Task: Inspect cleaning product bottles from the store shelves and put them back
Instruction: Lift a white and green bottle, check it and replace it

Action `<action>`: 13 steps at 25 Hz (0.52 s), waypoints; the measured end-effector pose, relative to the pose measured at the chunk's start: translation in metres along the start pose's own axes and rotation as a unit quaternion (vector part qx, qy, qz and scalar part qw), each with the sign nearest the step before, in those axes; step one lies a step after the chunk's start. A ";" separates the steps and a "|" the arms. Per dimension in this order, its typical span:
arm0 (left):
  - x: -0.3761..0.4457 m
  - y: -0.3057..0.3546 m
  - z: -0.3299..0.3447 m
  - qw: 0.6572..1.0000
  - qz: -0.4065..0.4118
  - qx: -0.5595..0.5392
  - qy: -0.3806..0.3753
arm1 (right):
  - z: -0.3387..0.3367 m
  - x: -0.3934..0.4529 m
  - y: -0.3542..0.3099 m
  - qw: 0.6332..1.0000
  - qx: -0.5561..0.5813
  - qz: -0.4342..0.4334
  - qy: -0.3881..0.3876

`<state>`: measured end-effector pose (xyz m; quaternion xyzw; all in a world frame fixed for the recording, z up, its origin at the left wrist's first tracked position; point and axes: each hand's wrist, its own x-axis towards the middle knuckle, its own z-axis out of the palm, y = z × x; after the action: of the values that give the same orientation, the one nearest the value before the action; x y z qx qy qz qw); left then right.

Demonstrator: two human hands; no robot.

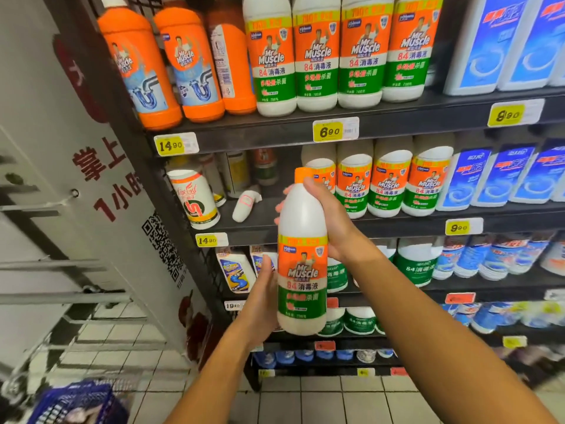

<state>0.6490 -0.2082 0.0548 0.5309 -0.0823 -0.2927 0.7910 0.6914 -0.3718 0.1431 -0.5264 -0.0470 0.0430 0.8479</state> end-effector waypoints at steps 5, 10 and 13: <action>-0.007 0.004 0.010 0.997 0.015 -0.064 0.038 | 0.030 -0.002 -0.005 0.998 -0.033 0.004 0.050; -0.024 0.021 0.006 0.996 -0.013 -0.088 0.021 | 0.048 -0.004 -0.008 0.997 -0.002 0.024 0.076; -0.034 0.028 0.002 0.994 -0.021 -0.110 0.004 | 0.060 -0.006 -0.009 0.996 0.002 0.034 0.077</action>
<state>0.6311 -0.1835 0.0868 0.4436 -0.0355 -0.3144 0.8385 0.6779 -0.3232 0.1771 -0.5280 0.0361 0.0309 0.8479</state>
